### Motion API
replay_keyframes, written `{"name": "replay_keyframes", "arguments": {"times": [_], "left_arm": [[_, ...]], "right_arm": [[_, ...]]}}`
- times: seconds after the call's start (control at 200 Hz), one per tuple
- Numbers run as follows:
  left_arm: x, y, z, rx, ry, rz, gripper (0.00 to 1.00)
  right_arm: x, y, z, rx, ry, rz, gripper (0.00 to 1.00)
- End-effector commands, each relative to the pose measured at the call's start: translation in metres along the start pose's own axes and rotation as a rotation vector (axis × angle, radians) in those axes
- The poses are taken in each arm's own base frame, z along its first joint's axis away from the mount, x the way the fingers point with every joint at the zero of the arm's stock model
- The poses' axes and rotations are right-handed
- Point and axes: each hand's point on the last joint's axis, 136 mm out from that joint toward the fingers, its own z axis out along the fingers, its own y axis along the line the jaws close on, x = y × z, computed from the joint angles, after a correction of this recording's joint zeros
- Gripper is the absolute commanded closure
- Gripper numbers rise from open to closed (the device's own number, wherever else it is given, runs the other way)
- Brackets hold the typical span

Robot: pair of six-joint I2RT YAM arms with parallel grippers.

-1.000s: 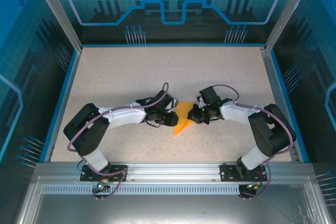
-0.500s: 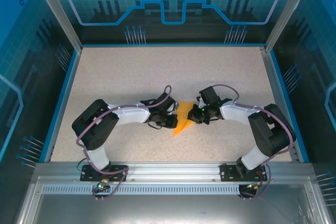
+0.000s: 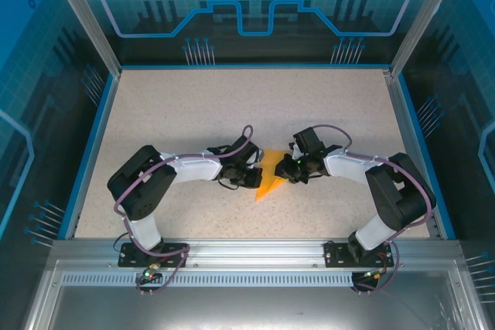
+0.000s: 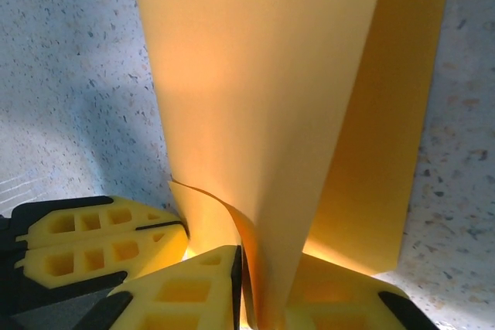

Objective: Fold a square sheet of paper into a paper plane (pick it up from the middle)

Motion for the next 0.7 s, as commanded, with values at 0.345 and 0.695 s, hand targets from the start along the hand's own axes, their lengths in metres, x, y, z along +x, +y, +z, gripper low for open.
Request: {"name": "replay_keyframes", "arguments": {"times": [0.345,0.695], "left_arm": [[-0.001,0.001,0.011,0.007,0.018,-0.001,1.0],[0.002,0.001,0.012,0.013,0.025,-0.001,1.0]], "right_arm": [[0.019,0.022,-0.013,-0.06,0.034,-0.04,0.78],[0.026,0.031,-0.006,-0.078,0.061,-0.057,0.81]]}}
